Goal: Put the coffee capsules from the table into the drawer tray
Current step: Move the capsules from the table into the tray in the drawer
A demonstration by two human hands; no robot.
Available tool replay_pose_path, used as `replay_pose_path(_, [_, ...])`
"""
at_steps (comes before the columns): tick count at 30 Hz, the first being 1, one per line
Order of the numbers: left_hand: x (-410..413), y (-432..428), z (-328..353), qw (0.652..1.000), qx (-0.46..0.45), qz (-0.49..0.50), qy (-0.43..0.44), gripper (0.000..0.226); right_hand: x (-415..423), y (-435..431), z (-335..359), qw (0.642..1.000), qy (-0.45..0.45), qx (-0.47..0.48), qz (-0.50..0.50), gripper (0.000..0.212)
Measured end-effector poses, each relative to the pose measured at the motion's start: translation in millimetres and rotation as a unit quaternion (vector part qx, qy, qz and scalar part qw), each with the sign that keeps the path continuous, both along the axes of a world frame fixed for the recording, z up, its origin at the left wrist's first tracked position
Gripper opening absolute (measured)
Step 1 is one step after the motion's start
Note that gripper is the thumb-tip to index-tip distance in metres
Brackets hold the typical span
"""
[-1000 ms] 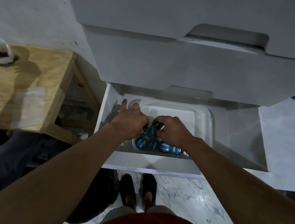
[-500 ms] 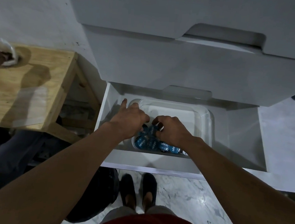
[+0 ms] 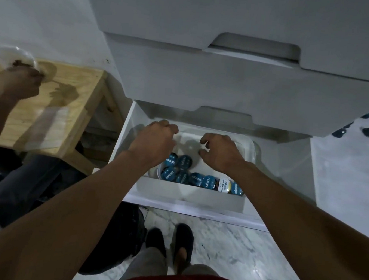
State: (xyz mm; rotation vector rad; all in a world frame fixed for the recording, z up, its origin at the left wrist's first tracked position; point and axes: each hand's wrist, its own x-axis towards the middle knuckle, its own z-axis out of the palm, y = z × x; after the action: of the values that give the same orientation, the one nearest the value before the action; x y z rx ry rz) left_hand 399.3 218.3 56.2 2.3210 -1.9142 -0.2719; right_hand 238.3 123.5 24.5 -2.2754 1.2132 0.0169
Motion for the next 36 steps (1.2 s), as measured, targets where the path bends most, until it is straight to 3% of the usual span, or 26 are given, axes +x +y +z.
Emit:
replay_pose_path(10, [-55.7,5.3,49.0,0.998,0.0,-0.043,-0.047,0.035,-75.3,21.5,68.2,0.983,0.008,-0.164,-0.076,0.028])
replay_pose_path(19, [-162.2,6.5,91.1,0.986,-0.083,-0.14,-0.035,0.031,-176.1,54.6,117.1,0.965,0.011,-0.206,-0.163,0.032])
replay_pose_path(26, [-265.7,-23.8,103.4,0.968,-0.119,-0.219,-0.037,0.027,-267.2,41.3,120.5,0.952,0.023,-0.223,-0.209,0.023])
replay_pose_path(36, [-422.1,-121.8,81.5,0.975,-0.096,-0.201,-0.017,0.027,-431.3,-47.9,95.7,0.956,0.051,-0.196,-0.212,0.022])
